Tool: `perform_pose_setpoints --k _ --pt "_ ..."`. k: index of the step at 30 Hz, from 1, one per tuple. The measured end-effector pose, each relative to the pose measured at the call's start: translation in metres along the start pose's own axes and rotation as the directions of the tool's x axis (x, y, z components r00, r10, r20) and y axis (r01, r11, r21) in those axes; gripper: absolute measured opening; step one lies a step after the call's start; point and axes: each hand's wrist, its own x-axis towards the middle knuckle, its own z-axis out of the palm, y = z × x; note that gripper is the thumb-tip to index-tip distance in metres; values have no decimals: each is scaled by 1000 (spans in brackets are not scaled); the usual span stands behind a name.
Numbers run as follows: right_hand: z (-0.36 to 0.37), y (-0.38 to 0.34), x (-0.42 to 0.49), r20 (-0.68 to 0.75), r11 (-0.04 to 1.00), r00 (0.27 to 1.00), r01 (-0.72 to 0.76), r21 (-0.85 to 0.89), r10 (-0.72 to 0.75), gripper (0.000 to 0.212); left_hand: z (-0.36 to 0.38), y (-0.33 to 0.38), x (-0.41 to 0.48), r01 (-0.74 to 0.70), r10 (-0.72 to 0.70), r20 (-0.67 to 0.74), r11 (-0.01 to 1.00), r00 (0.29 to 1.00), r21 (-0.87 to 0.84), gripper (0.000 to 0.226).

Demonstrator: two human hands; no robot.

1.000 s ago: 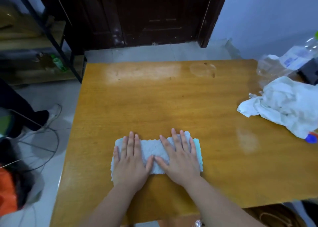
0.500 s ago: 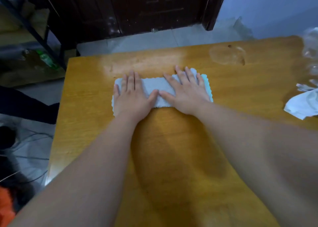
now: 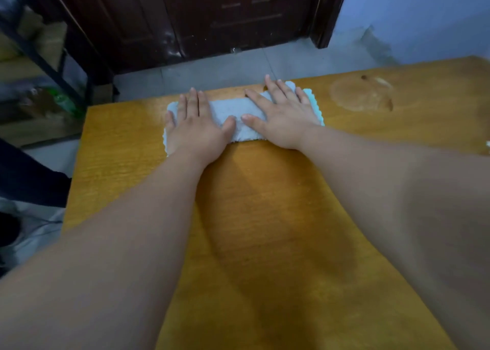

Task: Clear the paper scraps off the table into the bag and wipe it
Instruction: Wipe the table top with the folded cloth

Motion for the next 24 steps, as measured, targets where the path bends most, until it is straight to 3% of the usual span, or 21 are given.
perform_pose_setpoints --k 14,24 --pt "-7 20 28 -14 1000 1000 -23 -18 22 63 -5 12 43 -54 54 9 996 999 72 80" --pt "-9 48 26 -1 999 999 -46 -26 46 65 1 51 24 -19 18 32 998 999 53 78"
